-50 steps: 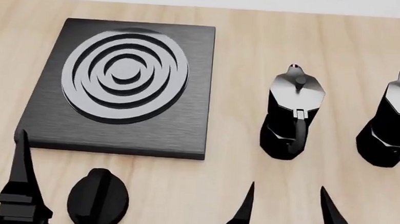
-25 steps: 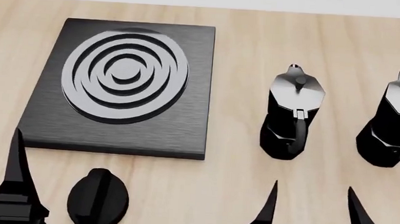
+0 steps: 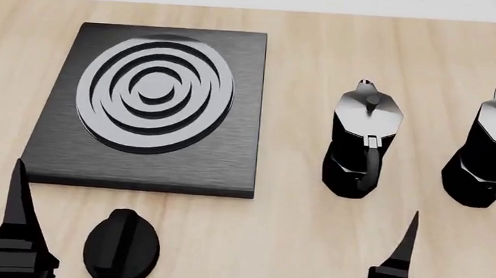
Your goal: Put the right moka pot on the stove.
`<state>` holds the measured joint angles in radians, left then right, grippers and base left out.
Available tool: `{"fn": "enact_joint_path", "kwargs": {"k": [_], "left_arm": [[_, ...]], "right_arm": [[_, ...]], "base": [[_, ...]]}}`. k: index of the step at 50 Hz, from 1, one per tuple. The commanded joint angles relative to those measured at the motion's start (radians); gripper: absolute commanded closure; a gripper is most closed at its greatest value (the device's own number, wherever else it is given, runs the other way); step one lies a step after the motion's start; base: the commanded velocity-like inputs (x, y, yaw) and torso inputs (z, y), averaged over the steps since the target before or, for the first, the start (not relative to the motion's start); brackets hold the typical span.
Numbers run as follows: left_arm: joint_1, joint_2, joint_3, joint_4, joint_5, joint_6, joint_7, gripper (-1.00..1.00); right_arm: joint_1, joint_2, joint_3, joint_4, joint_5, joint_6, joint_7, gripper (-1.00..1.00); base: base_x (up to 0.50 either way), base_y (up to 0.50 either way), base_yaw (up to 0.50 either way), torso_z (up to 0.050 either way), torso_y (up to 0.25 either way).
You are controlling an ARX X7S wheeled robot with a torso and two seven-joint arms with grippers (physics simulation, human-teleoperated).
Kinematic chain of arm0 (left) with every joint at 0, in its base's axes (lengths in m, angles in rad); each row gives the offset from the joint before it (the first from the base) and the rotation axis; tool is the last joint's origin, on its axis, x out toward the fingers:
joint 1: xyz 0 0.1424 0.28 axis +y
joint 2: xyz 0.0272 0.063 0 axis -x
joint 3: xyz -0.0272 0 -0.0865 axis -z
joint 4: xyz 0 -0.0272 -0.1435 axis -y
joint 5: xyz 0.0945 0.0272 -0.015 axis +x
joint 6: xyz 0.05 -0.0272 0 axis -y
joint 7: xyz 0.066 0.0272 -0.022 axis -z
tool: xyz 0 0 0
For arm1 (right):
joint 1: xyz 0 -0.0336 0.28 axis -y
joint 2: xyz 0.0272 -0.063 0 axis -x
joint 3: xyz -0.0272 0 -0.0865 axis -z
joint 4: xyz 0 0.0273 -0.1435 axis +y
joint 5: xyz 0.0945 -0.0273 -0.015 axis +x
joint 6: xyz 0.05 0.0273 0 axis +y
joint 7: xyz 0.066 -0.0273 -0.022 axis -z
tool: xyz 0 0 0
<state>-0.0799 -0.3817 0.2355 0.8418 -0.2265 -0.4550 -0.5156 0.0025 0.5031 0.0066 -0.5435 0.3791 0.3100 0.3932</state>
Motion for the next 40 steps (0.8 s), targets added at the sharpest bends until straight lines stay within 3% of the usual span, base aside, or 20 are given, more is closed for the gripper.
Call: {"fn": "enact_joint_path", "kwargs": {"k": [1, 24, 40], "left_arm": [[0.008, 0.0, -0.008, -0.005, -0.021, 0.021, 0.005, -1.0], [0.003, -0.008, 0.004, -0.001, -0.001, 0.008, -0.018, -1.0], [0.008, -0.009, -0.005, -0.005, -0.011, 0.021, -0.024, -1.0]], "right_arm": [[0.015, 0.048, 0.076, 0.011, 0.033, 0.029, 0.008, -1.0], [0.079, 0.055, 0.162, 0.164, 0.111, -0.026, -0.048, -1.0], [0.182, 0.064, 0.146, 0.305, 0.167, -0.013, -0.123, -1.0]], "base": [[0.0, 0.0, 0.0, 0.0, 0.0], [0.0, 0.0, 0.0, 0.0, 0.0], [0.0, 0.0, 0.0, 0.0, 0.0]]}}
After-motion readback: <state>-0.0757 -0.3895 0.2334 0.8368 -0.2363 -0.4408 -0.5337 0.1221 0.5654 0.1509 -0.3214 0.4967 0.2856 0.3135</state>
